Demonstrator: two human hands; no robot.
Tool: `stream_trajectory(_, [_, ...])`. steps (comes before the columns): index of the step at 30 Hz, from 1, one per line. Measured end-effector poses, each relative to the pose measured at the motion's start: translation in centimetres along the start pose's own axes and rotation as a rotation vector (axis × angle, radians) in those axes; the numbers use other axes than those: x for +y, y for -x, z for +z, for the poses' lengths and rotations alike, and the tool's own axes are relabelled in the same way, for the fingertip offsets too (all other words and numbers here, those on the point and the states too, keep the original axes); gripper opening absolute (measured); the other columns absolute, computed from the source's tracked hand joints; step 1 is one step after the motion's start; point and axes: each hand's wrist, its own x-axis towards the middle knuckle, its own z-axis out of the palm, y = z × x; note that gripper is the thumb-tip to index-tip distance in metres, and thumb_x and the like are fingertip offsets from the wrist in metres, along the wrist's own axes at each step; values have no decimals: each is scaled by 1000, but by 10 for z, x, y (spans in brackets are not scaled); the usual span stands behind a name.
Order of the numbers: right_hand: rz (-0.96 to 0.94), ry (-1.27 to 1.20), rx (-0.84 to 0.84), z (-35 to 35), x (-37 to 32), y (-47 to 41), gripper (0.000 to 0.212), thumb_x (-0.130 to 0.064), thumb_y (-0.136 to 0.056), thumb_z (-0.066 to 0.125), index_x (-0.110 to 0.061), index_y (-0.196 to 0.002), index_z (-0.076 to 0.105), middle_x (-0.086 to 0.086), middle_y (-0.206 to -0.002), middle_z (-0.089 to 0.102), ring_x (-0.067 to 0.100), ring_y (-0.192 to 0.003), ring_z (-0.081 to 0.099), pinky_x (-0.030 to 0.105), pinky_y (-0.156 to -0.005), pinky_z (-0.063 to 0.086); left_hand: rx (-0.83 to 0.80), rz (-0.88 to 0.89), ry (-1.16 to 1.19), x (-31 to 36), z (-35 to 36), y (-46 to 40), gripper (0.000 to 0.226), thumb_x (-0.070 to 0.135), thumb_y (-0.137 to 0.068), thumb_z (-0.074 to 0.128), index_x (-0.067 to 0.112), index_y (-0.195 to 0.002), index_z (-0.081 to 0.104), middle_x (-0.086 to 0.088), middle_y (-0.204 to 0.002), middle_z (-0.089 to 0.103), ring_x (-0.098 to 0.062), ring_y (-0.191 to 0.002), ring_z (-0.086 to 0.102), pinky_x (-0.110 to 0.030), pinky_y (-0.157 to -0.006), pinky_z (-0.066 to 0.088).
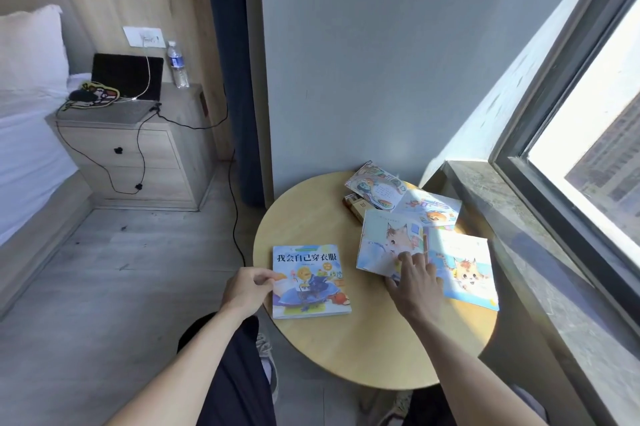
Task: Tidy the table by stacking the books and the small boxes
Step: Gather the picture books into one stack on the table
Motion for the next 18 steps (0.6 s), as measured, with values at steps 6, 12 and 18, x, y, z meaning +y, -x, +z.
stream_trajectory(6, [-19,-53,51,-11,-3,3,30,-33,-96,57,-16,-119,51,7,-122,56,31,-105,57,39,-70,49,-19,0,-26,-2,1,-2,21,16,-93,67,32,-90,81,13,-106,75,-11,-106,65,-26,-86,48])
stream_trajectory(12, [35,-97,98,-38,2,8,29,-23,-96,56,-14,-123,50,8,-117,63,33,-91,65,38,-62,47,-71,2,-87,3,0,5,20,15,-89,68,29,-96,80,14,-105,74,-10,-105,65,-27,-88,48])
stream_trajectory(18, [150,-119,191,-78,22,8,22,-28,-98,54,-10,-110,52,16,-97,71,35,-76,62,36,-59,42,-75,84,-118,17,1,15,15,16,-93,67,27,-93,77,14,-102,74,-8,-98,68,-24,-82,49])
